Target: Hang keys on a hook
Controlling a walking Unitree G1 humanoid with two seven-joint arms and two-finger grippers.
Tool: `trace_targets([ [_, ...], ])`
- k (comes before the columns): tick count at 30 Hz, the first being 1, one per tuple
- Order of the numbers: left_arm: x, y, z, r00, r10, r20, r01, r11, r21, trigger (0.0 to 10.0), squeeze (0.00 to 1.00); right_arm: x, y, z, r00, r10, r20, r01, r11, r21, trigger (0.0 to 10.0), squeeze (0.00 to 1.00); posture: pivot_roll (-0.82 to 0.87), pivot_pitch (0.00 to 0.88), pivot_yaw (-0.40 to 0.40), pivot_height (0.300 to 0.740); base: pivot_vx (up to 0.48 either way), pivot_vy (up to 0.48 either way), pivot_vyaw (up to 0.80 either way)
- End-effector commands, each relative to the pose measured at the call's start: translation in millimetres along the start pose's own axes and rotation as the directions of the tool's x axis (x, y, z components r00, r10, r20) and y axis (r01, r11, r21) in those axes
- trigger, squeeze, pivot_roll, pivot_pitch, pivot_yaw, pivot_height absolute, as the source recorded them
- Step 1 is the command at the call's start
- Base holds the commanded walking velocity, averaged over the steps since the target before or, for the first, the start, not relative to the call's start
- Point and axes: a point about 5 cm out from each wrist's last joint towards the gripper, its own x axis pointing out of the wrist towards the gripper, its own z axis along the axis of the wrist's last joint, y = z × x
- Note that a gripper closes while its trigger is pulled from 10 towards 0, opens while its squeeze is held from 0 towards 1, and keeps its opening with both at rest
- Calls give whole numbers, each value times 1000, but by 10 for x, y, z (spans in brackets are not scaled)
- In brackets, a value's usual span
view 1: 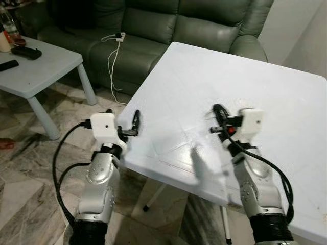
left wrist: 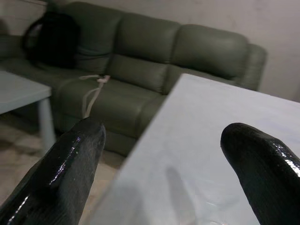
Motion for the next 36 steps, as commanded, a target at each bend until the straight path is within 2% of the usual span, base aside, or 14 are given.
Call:
trace_targets([
  [1,30,13,8,1000,5,10,-5,1000,27,10000,0,-65,-70,28,999,-46,24,47,998,-33,10000,0,4,0,-74,740,0,0,0],
  [3,28,24,8,1000,5,13,-6,999,44,10000,0,-101,-80,9,999,-45,17,46,998,-47,10000,0,3,0,-71,740,0,0,0],
  [7,-16,78,-19,1000,30,5,-30,999,25,10000,0,-214,-147,-44,995,-102,-5,102,993,-64,10000,0,-2,0,-66,740,0,0,0],
  [12,-61,79,-43,1000,17,5,-17,1000,-13,10000,0,-322,-116,-120,994,-98,-47,93,991,-99,10000,0,-19,0,-59,740,0,0,0],
  [15,-65,57,-56,1000,8,6,-8,1000,-9,10000,0,-341,-103,-144,993,-97,-61,89,989,-122,10000,0,-29,0,-54,740,0,0,0],
  [26,9,-14,-61,1000,-25,10,25,998,-49,10000,0,-227,19,-81,997,-66,-39,60,989,-133,10000,0,-40,0,-54,740,0,0,0],
  [33,53,-9,-49,1000,-14,4,14,997,-71,10000,0,-193,21,-90,997,-66,-47,58,988,-145,10000,0,-39,0,-54,740,0,0,0],
  [36,63,0,-49,1000,-9,2,10,997,-79,10000,0,-185,18,-91,996,-69,-48,61,987,-147,10000,0,-39,0,-54,740,0,424,0],
])
